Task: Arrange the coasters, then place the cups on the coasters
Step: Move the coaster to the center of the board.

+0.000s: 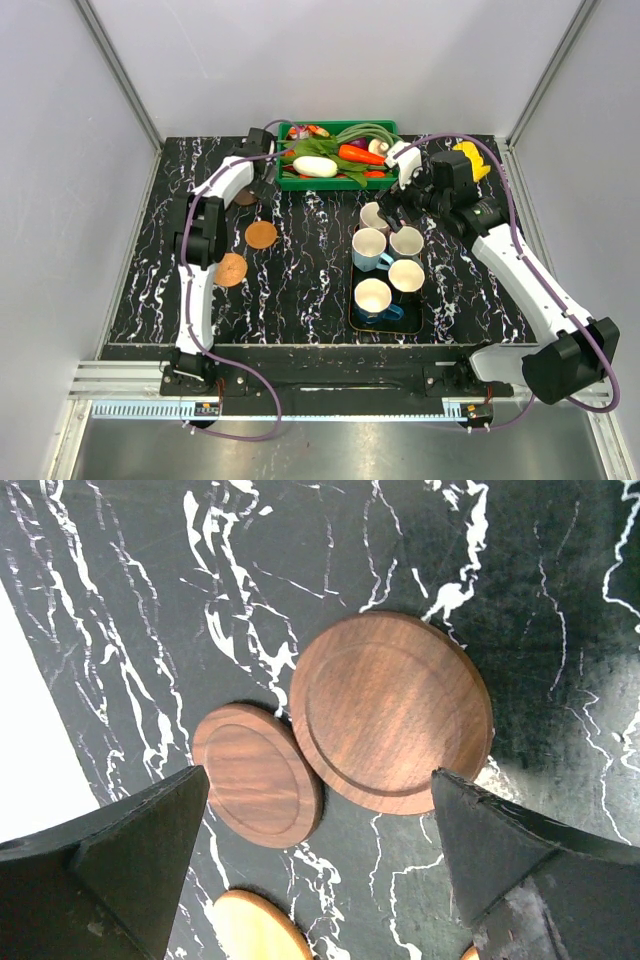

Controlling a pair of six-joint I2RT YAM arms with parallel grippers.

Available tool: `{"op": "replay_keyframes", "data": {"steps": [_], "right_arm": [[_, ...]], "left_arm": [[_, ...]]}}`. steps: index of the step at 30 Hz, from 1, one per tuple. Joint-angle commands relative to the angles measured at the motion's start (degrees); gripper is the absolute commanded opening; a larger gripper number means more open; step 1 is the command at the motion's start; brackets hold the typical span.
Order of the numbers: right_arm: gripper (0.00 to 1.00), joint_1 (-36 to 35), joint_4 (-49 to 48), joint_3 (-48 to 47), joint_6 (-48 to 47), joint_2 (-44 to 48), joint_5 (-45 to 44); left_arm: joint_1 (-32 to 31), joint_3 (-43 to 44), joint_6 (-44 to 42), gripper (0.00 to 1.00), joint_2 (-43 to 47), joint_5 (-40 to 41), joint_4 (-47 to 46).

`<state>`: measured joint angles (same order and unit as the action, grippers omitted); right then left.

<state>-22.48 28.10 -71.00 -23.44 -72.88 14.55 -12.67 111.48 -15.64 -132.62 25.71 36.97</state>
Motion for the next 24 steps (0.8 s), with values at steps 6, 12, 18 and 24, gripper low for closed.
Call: {"op": "replay_keyframes", "data": {"steps": [6,12,18,24], "right_arm": [[1.0,0.24,-2.52,0.07,-0.73,-0.24,0.13],[1.0,0.24,-2.61,-0.01,-0.64,-0.07,0.13],[1.0,0.24,-2.61,-0.01,-0.64,-0.07,0.31],[1.0,0.24,-2.61,0.07,-0.64,-0.07,0.4]], "left_arm": [[-1.13,-2.23,-0.8,0.99,1.04,-5.15,-0.06],[-1.84,-4.17,-1.15,0.99,2.54,-5.76,-1.11],[-1.92,-4.61,-0.97,0.99,3.15,-6.03,-1.11],[-1.57,-5.31,-0.19,0.99,4.82,-2.52,-4.36]]}}
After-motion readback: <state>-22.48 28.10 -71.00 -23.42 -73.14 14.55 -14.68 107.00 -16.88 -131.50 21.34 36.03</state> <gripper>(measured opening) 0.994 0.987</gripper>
